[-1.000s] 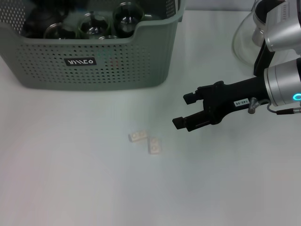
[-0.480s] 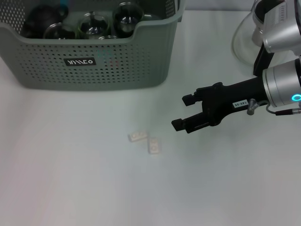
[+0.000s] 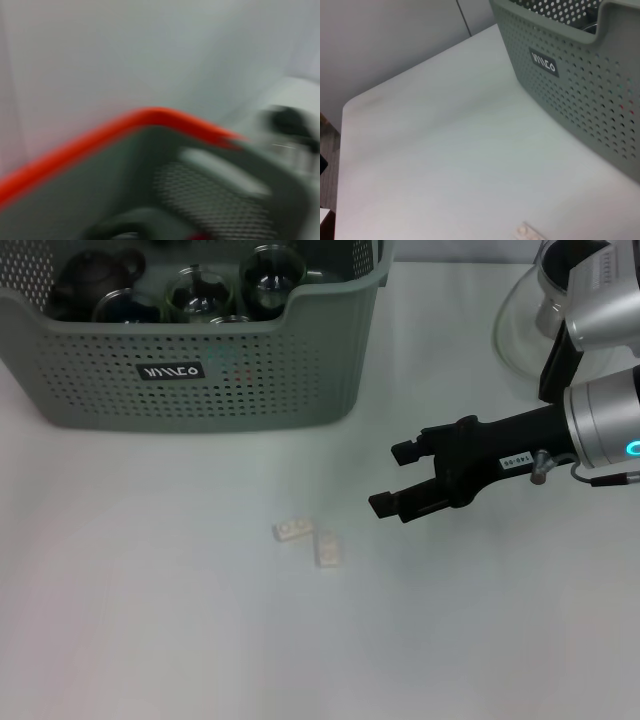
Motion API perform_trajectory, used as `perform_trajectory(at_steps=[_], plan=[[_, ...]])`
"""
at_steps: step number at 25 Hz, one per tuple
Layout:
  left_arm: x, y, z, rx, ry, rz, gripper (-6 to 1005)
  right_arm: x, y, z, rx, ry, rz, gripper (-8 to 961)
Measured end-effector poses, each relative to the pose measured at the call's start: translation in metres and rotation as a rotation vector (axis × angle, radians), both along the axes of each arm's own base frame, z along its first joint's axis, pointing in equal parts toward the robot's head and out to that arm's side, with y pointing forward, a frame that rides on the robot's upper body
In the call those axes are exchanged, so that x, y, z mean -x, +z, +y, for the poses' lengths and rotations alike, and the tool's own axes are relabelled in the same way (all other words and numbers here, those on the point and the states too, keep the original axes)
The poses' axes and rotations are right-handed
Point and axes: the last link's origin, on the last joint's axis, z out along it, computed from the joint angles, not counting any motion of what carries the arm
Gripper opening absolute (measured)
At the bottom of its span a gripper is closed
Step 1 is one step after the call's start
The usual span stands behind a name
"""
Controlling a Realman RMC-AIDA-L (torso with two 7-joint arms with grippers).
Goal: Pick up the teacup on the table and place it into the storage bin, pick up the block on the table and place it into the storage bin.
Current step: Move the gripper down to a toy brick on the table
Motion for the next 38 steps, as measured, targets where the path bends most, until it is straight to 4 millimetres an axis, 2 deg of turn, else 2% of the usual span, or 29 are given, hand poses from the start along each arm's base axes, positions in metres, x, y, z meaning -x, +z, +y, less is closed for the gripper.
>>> perform_trajectory(at_steps=[3,7,12,16,23,28,33,38], plan=[[-0.003,-0.018,-0.025,0.134,-0.158,-0.038,883,-0.002,0.001,0.001,-0.009,-0.007,0.0,946],[-0.003,-0.052,-0.053,0.242,-0.353,-0.048,882,-0.004,0.003,0.002,-0.016,-0.012,0.0,946],[-0.001,-0.083,-0.075,0.355,-0.42,0.055,880,-0.006,0.006,0.002,-0.018,-0.027,0.003,946],[0.003,-0.107,-0.073,0.417,-0.394,0.171,879,-0.007,0.006,0.003,-0.026,-0.034,0.006,946],[0.008,-0.167,-0.068,0.529,-0.364,0.384,876,-0.005,0.005,0.003,-0.019,-0.041,0.009,947],[0.003,-0.198,-0.065,0.586,-0.318,0.482,866,-0.003,0.005,0.003,-0.015,-0.047,0.01,947],[0.003,-0.212,-0.057,0.559,-0.236,0.543,853,-0.003,0.006,0.004,-0.015,-0.049,0.01,947],[0.002,-0.213,-0.051,0.516,-0.202,0.577,840,-0.003,0.006,0.004,-0.015,-0.05,0.01,947]])
